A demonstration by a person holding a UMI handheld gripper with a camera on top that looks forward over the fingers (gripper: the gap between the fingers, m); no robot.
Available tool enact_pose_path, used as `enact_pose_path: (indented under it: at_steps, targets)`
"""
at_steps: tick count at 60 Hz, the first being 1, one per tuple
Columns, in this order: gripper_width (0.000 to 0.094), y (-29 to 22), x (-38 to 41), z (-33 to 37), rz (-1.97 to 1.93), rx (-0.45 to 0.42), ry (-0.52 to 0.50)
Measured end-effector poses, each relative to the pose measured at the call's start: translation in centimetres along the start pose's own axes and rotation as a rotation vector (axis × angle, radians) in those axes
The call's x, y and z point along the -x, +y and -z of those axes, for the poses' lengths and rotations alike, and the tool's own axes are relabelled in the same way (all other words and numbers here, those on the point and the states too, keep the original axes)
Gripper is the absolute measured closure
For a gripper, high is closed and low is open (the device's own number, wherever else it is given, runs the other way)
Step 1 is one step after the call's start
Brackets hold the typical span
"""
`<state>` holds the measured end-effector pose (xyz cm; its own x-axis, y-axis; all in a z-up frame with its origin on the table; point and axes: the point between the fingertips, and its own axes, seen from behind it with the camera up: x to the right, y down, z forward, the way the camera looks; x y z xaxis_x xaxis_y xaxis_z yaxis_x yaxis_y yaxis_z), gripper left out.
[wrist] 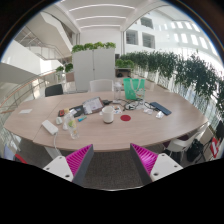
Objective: Pour water
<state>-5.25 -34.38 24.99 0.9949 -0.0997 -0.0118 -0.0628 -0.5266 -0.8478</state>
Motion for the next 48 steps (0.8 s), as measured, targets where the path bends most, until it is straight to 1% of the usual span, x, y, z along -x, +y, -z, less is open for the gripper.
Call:
enact_pose_path:
  at_steps: [4,12,17,21,24,32,38,43,48]
  targets:
    - [0.0103,0.3,1.5,1.4,-0.01,0.0,0.019]
    - [0.0103,0.3,2.0,1.2,-0.001,-0.001,0.031]
    - [0.0107,1.1,3.1,-0.3,0.006,0.013,0.006]
    - [0.0106,2.4,4.7,-2.3,0.018,0.026,-0.032]
    - [0.0106,3.3,6.1,-4.0,0.04,0.02,-0.068]
    - [0.0106,5.2,12.7,-9.5,0.137,-0.05,-0.196]
    - [0.0112,6.2,18.5,-14.3,0.123,-0.08,-0.28]
    - [0.0108,5.0,22.3,-19.0,0.082,-0.13,-0.31]
    - [0.011,2.8,24.9,-23.7,0.078,-0.198,-0.307]
